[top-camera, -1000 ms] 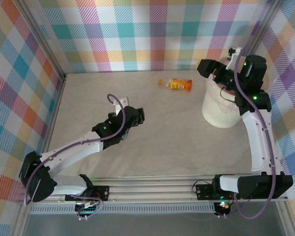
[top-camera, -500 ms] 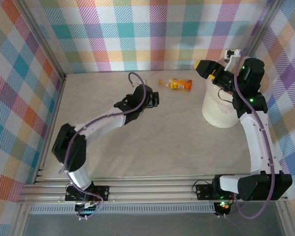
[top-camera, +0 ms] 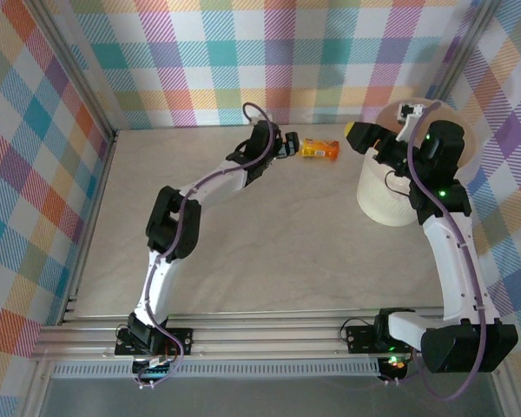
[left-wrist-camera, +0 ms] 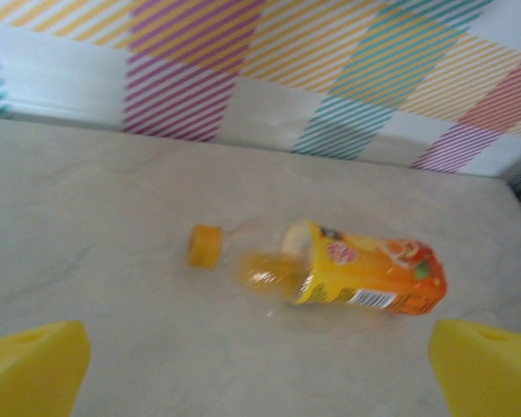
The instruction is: Put the plastic bottles in the bin
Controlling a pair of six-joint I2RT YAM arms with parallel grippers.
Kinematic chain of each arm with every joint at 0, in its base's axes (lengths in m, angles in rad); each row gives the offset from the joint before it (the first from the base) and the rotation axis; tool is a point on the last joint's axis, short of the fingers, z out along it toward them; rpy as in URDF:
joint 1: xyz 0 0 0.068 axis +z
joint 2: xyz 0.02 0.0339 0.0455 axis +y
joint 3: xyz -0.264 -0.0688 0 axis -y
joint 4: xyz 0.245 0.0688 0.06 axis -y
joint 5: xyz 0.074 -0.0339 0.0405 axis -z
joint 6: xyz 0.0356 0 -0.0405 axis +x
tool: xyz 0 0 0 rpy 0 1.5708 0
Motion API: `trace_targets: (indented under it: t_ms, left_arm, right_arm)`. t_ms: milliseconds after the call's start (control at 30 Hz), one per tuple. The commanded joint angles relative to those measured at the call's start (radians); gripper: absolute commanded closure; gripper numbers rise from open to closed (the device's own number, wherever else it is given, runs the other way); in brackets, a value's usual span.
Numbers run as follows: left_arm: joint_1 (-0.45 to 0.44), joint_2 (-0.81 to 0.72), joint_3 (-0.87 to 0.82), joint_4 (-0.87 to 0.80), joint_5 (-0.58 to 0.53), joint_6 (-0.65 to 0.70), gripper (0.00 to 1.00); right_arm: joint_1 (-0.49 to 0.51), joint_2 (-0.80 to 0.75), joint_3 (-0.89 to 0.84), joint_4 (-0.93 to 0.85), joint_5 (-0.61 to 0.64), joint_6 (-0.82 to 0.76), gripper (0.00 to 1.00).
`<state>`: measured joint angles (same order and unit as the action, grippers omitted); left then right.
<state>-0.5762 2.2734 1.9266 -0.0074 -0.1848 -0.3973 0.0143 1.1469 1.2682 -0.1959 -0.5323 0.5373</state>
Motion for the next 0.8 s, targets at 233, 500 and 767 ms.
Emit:
trace_targets:
  t_ms: [233, 500, 767]
  left_arm:
    - [0.039, 0.306, 0.409, -0.026, 0.275, 0.114, 0.00]
    - [0.070, 0.483, 0.682, -0.148, 0.472, 0.656, 0.00]
    - [0.075, 0.612, 0.825, -0.169, 0.568, 0.859, 0.00]
  right_arm:
    - [-0.003, -0.057, -0.066, 0.061, -0.090, -0.034, 0.00]
    - [-0.002, -0.055, -0.075, 0.031, -0.131, -0.093, 0.00]
    - [-0.003, -0.069, -0.087, -0.005, -0.102, -0.142, 0.00]
